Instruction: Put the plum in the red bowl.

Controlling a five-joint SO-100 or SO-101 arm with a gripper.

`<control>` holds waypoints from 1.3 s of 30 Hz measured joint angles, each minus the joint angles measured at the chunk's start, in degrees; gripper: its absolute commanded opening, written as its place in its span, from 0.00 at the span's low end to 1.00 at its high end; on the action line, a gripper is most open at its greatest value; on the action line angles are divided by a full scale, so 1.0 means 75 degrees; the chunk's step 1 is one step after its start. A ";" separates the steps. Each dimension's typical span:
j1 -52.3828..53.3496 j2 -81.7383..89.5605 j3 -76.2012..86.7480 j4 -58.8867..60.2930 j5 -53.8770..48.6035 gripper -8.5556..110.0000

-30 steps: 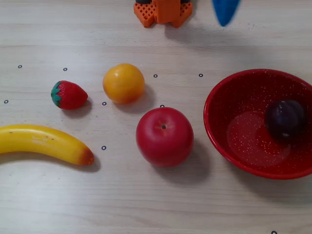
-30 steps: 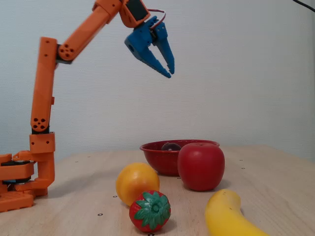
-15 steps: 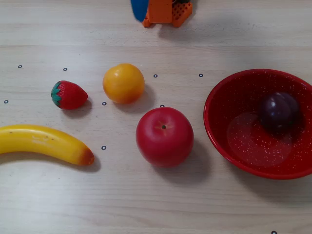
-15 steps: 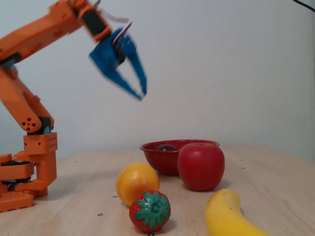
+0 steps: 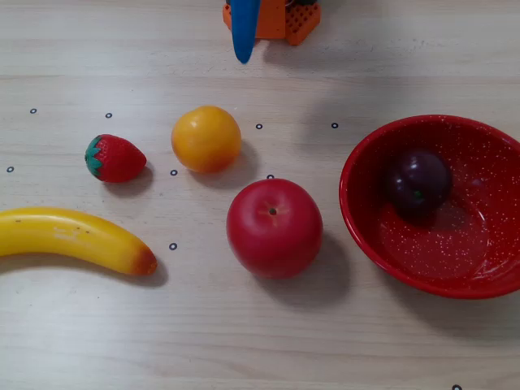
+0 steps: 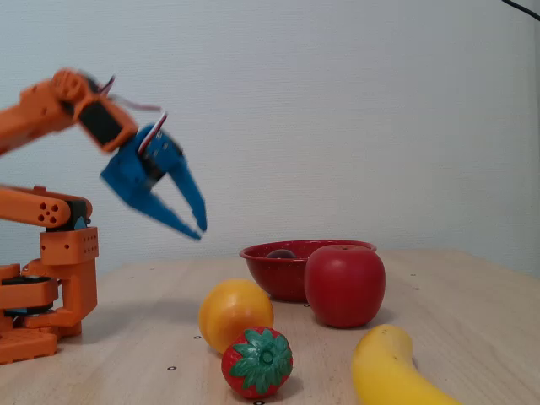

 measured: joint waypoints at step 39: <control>0.0023 0.2063 0.3656 -0.1957 -0.0703 0.07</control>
